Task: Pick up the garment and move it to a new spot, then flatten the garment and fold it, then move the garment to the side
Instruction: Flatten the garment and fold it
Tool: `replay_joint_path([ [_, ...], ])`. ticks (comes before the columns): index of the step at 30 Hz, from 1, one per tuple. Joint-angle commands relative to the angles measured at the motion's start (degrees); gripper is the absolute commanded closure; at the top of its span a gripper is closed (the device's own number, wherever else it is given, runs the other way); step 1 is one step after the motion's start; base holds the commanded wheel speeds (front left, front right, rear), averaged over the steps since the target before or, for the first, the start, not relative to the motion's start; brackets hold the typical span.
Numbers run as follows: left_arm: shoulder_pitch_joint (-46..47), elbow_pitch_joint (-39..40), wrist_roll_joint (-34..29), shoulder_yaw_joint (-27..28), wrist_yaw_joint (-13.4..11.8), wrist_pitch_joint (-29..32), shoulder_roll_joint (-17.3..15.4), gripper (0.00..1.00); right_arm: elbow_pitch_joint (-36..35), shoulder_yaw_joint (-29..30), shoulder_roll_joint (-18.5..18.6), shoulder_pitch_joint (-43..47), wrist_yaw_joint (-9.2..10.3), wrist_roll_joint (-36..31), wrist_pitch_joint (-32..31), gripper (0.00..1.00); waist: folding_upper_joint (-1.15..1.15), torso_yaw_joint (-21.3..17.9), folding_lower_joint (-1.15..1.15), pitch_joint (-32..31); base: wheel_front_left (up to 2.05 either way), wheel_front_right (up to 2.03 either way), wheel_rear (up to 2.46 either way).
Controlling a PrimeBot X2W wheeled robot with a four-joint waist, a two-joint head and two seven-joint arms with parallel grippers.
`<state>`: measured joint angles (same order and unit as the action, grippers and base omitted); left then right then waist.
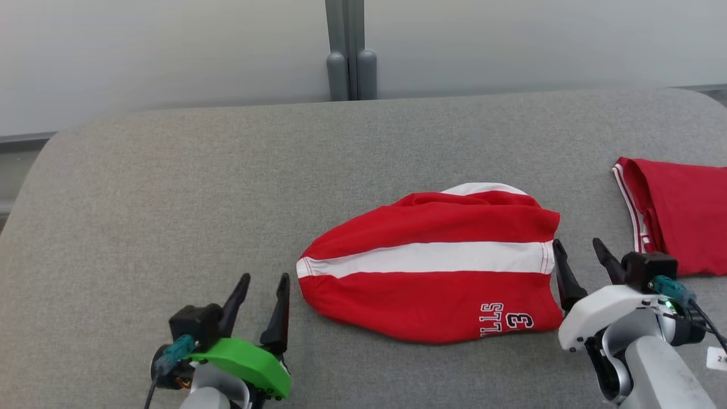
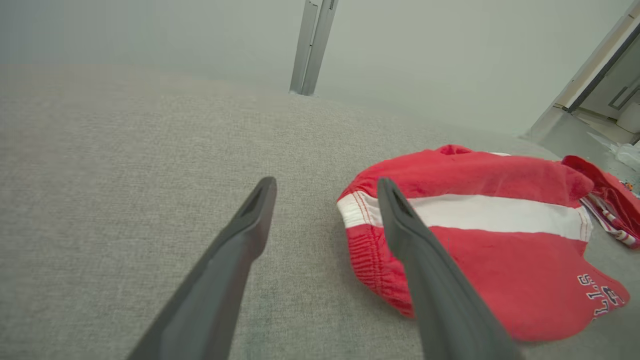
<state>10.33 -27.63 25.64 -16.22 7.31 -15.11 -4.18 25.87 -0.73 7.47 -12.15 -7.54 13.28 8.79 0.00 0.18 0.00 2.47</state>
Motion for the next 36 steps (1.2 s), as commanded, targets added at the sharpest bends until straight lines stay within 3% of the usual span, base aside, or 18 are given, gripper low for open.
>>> replay_joint_path([
  [1,2.06,-2.07,0.98,-1.59,0.30,0.08,-0.49,0.00,1.48,-0.75,0.59,-1.29,0.12,1.63,-1.82,0.00,0.00,-0.36,0.00,1.34,0.00,0.00,0.00],
  [8,9.43,-10.63,6.96,-9.29,0.30,2.18,-0.34,0.00,7.41,-5.22,3.01,-7.02,0.12,8.73,-8.84,0.00,0.00,-0.63,0.00,4.34,0.00,0.00,0.00],
  [14,13.00,-14.30,10.90,-13.03,0.30,2.21,-1.42,0.00,9.60,-9.01,3.94,-9.47,0.11,15.10,-11.05,0.00,0.00,-0.49,0.00,5.41,0.00,0.00,0.00],
  [25,17.38,-19.99,15.35,-16.68,0.30,2.76,-1.45,0.00,11.86,-16.29,5.61,-13.26,0.10,21.69,-10.86,0.00,0.00,-0.25,0.00,6.02,0.00,0.00,0.00],
  [36,18.64,-21.85,18.88,-20.66,0.30,2.24,-1.16,0.00,8.29,-21.09,6.78,-10.18,0.10,24.59,-7.82,0.00,0.00,0.15,0.00,5.96,0.00,0.00,0.00],
])
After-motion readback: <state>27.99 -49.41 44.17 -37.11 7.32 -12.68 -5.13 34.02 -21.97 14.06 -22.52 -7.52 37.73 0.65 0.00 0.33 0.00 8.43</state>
